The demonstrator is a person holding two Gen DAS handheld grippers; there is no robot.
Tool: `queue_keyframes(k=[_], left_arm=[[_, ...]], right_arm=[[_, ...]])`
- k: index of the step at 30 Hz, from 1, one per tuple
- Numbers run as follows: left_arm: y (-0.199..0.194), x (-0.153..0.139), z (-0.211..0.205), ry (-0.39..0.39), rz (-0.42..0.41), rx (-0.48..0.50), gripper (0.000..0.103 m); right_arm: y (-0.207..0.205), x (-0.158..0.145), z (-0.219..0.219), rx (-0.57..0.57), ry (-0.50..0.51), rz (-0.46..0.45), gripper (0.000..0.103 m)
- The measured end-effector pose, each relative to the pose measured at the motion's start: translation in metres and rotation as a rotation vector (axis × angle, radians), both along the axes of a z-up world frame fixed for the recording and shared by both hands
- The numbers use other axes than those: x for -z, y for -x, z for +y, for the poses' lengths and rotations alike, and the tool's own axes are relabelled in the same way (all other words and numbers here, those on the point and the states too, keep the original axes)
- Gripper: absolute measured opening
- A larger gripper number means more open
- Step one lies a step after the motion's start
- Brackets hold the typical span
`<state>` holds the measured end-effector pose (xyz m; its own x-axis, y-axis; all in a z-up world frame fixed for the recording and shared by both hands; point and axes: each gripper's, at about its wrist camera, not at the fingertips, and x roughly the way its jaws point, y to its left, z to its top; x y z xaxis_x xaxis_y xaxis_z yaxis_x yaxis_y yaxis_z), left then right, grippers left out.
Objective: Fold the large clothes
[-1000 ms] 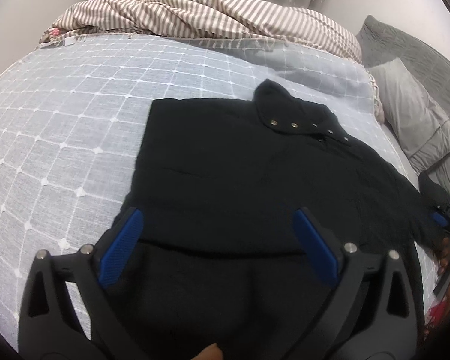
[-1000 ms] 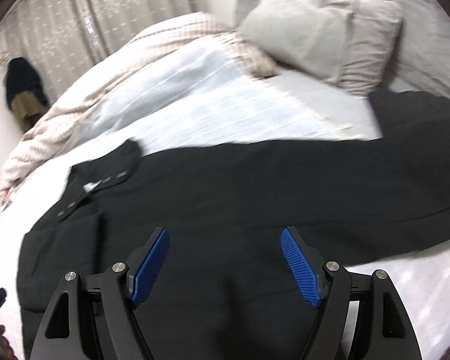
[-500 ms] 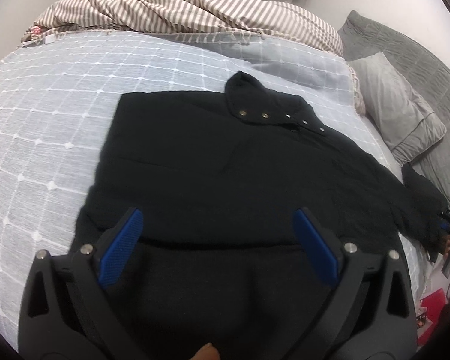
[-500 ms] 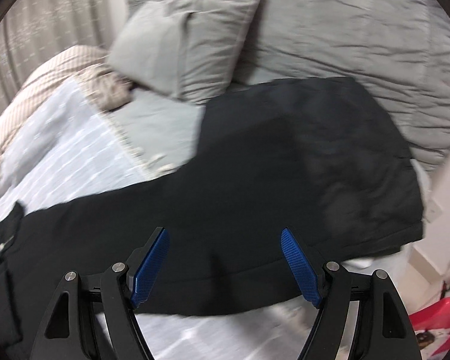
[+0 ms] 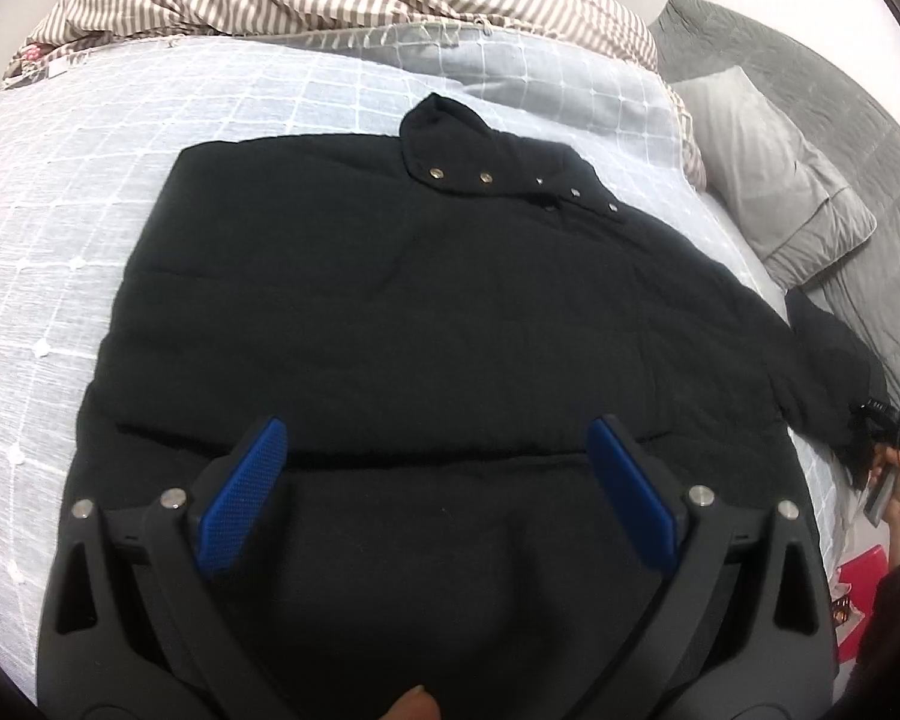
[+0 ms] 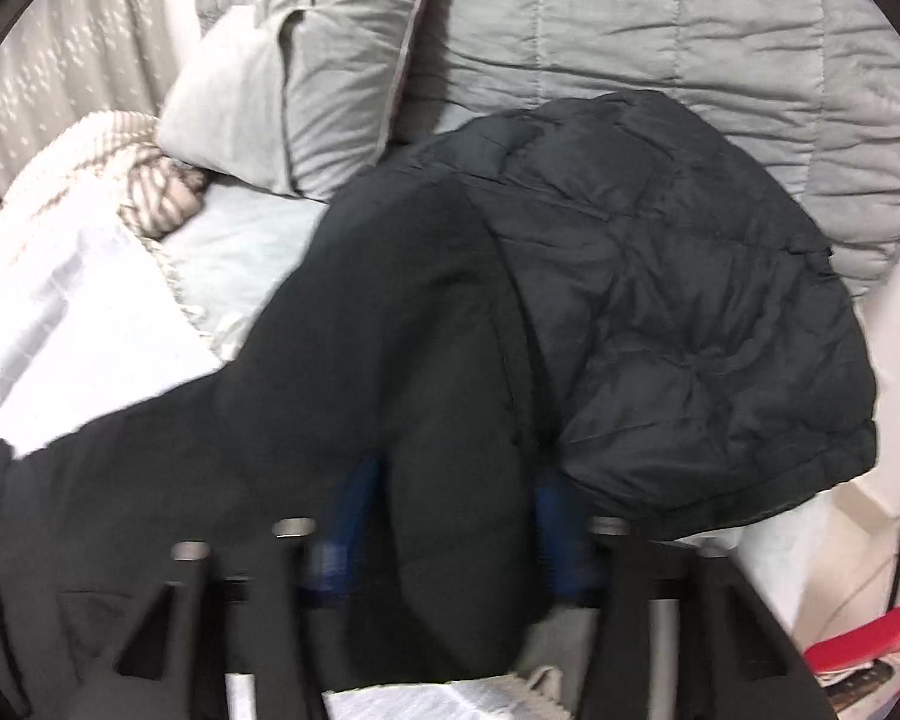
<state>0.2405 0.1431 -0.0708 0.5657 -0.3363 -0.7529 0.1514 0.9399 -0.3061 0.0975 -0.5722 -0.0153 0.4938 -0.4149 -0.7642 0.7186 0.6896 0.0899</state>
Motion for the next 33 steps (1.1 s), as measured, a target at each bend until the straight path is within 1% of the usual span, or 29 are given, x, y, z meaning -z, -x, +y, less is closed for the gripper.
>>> queue_keyframes(k=[3,6,11,15,18,20,21,26,29,32,33], left_arm=[[0.002,0.0,-0.004,0.0,0.003,0.016,0.1],[0.003,0.0,-0.006,-0.004,0.005,0.025,0.1],[0.004,-0.003,-0.003,0.016,0.007,0.021,0.1],[0.004,-0.005,0.003,0.023,0.007,0.004,0.1],[0.004,-0.006,0.006,0.023,0.009,-0.004,0.1],[0.003,-0.006,0.008,0.029,0.021,-0.007,0.1],[0.003,-0.005,0.008,0.034,0.027,-0.008,0.1],[0.0,0.001,0.014,0.067,0.065,-0.004,0.1],[-0.001,0.002,0.017,0.095,0.081,0.004,0.1],[-0.002,0.003,0.021,0.114,0.086,0.005,0.1],[-0.002,0.003,0.022,0.118,0.088,0.003,0.1]], right_arm=[[0.004,-0.013,0.006,-0.029,-0.028,-0.056,0.018],[-0.002,-0.036,0.025,-0.085,-0.022,-0.114,0.016],[-0.02,-0.078,0.076,-0.226,-0.026,-0.188,0.015],[-0.037,-0.104,0.125,-0.335,-0.072,-0.224,0.015],[-0.054,-0.118,0.173,-0.438,-0.091,-0.234,0.015],[-0.063,-0.121,0.203,-0.499,-0.083,-0.229,0.015],[-0.07,-0.124,0.225,-0.545,-0.079,-0.226,0.015],[-0.104,-0.114,0.298,-0.689,-0.104,-0.208,0.015],[-0.126,-0.097,0.344,-0.749,-0.13,-0.169,0.015],[-0.144,-0.077,0.375,-0.788,-0.156,-0.136,0.016],[-0.151,-0.067,0.389,-0.804,-0.162,-0.123,0.018]])
